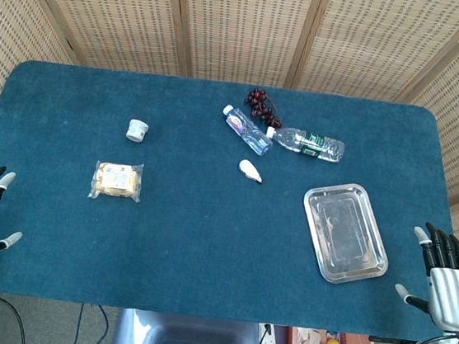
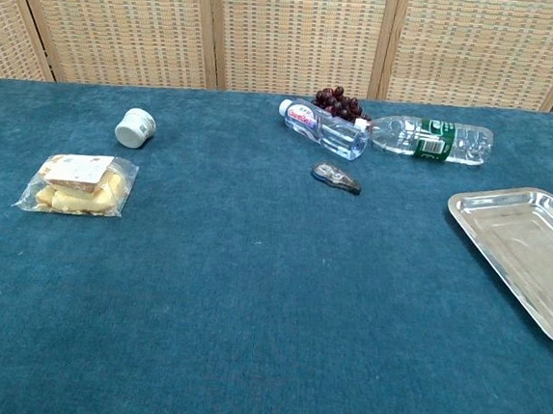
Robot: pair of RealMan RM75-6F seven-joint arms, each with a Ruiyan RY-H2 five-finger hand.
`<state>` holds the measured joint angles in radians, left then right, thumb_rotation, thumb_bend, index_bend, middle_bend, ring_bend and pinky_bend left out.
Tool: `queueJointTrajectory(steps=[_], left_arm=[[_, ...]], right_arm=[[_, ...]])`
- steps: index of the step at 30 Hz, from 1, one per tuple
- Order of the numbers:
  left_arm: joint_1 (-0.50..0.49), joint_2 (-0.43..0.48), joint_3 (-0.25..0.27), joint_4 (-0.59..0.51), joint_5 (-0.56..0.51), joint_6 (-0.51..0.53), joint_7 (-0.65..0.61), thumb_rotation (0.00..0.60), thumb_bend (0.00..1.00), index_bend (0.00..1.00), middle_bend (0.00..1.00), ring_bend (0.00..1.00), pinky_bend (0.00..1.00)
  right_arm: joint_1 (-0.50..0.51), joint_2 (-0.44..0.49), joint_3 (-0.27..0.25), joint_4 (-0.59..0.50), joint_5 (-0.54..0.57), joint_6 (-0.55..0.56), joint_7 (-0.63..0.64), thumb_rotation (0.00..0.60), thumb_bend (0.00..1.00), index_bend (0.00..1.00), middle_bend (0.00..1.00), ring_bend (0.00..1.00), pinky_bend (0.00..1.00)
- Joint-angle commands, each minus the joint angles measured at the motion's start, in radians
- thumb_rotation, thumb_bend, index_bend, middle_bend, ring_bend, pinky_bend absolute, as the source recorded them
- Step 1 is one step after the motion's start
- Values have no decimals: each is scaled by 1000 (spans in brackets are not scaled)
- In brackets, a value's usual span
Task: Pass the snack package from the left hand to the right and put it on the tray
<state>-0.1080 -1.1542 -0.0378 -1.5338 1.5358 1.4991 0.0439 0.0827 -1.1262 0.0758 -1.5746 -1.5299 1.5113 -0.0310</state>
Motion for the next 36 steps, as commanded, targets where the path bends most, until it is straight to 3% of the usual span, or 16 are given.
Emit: queueJointTrajectory(steps=[1, 7, 12, 15, 21, 25, 31, 34, 36], left_arm=[[1, -1, 1, 1, 2, 2, 4, 600, 0, 0, 0, 0, 0], [-26, -4, -9, 16, -17, -45, -4, 600, 0, 0, 0, 0, 0], [-174, 14, -56, 52, -22, -240, -108, 600, 0, 0, 0, 0, 0], [-301, -24, -88, 141, -45, -411, -108, 600, 0, 0, 0, 0, 0], [-439, -127, -79, 269, -62, -613, -102, 600, 0, 0, 0, 0, 0], [-493, -186, -83, 345, -81, -672, -91, 600, 0, 0, 0, 0, 22], [-555, -257, -96, 407, -137, -745, -29, 600, 0, 0, 13, 1, 161], [-582, -280, -95, 427, -163, -783, 4, 600, 0, 70, 148, 81, 299], [-591, -290, -95, 435, -183, -795, 35, 600, 48, 192, 279, 190, 397]], right_arm=[[0, 3, -2, 0, -2, 3, 8, 600, 0, 0, 0, 0, 0], [1, 5, 0, 0, 4, -3, 15, 600, 0, 0, 0, 0, 0], [9, 7, 9, -13, 21, -17, 8, 600, 0, 0, 0, 0, 0], [20, 7, 19, -11, 51, -45, 0, 600, 0, 0, 0, 0, 0], [23, 19, 32, -23, 101, -70, -8, 600, 0, 0, 0, 0, 0], [24, 21, 38, -24, 119, -76, -13, 600, 0, 0, 0, 0, 0], [35, 20, 39, -26, 150, -112, -30, 600, 0, 0, 0, 0, 0], [38, 16, 40, -24, 158, -120, -40, 600, 0, 0, 0, 0, 0], [39, 14, 41, -24, 162, -120, -45, 600, 0, 0, 0, 0, 0]])
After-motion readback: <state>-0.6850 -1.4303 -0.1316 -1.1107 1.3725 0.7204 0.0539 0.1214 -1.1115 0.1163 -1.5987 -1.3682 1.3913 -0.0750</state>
